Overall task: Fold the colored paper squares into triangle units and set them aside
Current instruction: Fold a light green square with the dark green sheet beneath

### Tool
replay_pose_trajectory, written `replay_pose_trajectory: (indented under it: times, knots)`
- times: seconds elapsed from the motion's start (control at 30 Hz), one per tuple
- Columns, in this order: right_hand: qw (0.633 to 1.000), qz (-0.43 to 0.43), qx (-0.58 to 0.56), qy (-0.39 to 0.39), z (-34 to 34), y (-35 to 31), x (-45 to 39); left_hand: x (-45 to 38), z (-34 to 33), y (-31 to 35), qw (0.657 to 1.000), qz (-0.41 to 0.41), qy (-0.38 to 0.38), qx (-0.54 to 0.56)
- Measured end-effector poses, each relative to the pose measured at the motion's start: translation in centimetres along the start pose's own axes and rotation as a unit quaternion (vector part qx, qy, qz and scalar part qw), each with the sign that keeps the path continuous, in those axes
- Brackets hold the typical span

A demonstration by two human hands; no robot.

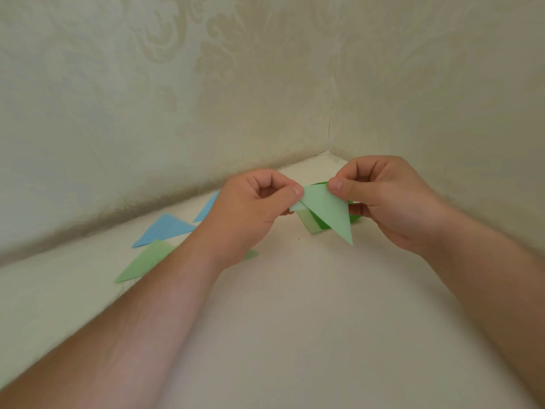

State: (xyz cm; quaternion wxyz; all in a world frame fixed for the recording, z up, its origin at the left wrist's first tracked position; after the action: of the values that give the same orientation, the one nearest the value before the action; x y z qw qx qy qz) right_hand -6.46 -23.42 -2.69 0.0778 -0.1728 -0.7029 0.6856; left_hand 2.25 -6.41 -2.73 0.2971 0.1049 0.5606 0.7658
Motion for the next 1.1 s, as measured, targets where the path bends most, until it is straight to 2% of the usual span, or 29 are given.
replay_pose_trajectory:
  times: [0.13, 0.27, 0.4, 0.57, 0.8, 0.97, 1.1]
  knots:
    - [0.999, -0.024, 0.000, -0.021, -0.23, 0.03, 0.27, -0.21, 0.26, -0.21, 1.000, 0.009, 0.000, 0.029]
    - [0.999, -0.024, 0.021, -0.004, -0.06, 0.11, 0.19, -0.35, 0.33, -0.46, 0.998, 0.026, 0.000, 0.064]
    - [0.998, -0.054, -0.014, 0.005, -0.09, 0.05, 0.32, -0.26, -0.11, -0.69, 0.995, 0.032, -0.035, 0.085]
    - [0.992, -0.115, -0.057, 0.015, -0.01, 0.35, 0.20, -0.50, 0.17, -0.75, 0.994, 0.028, -0.021, 0.099]
    - [0.993, -0.109, -0.038, 0.002, 0.00, 0.47, 0.17, -0.34, 0.02, -0.74, 0.994, 0.038, -0.029, 0.099]
    - [0.997, -0.065, -0.025, -0.032, -0.52, 0.12, 0.42, -0.27, -0.18, -0.66, 0.993, 0.042, -0.037, 0.102]
    - [0.999, -0.027, -0.032, 0.007, -0.03, 0.07, 0.07, -0.21, -0.37, -0.72, 0.990, 0.049, -0.053, 0.125]
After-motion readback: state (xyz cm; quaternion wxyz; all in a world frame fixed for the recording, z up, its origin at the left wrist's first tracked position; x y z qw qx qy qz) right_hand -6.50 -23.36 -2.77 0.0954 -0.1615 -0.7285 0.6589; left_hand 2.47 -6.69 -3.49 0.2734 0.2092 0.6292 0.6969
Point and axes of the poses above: each hand's wrist, its own x-axis away from the middle knuckle, its own z-axis out of the back of the hand, y = z × x, the point moved 6 cm from there along -x, towards the middle knuckle, and after that the axes turned 8 degrees about -x, right-handed, at the moved point
